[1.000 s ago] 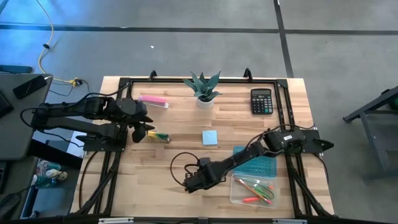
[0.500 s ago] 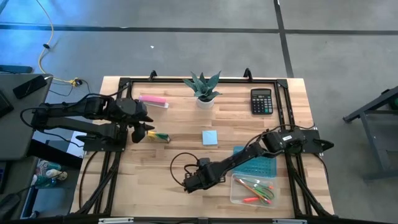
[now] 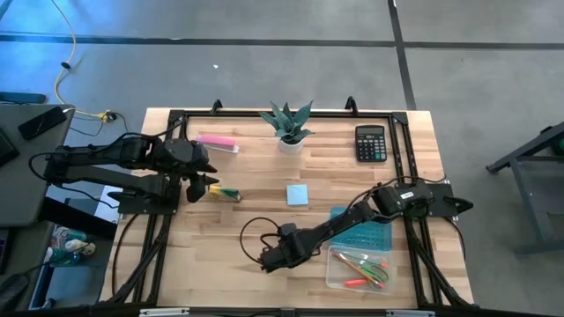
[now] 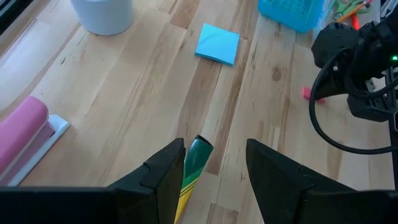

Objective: Pack school essentials
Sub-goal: Put the pink eraser into the blue supply box

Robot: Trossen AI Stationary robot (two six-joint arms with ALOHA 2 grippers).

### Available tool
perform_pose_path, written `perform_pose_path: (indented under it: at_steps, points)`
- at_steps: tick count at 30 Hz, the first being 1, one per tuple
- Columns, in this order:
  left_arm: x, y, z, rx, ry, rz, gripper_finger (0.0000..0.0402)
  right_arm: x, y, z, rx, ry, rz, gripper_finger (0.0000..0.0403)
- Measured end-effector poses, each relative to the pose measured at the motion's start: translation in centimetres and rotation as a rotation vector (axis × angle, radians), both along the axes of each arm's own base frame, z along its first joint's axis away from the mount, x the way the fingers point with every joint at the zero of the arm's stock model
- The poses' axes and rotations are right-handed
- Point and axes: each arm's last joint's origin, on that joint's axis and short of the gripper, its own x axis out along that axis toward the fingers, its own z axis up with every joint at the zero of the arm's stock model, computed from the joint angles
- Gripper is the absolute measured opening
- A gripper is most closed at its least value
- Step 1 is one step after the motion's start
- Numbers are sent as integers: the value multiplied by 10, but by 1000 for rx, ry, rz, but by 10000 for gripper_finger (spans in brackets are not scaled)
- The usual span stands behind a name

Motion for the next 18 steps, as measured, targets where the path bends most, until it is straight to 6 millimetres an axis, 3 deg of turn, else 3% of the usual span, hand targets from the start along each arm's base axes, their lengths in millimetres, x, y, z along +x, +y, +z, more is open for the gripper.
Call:
perform_pose_path:
  at_steps: [18]
  points:
    - [0, 0, 0, 0, 0, 0, 160, -12, 29, 46, -141, -45, 84, 3]
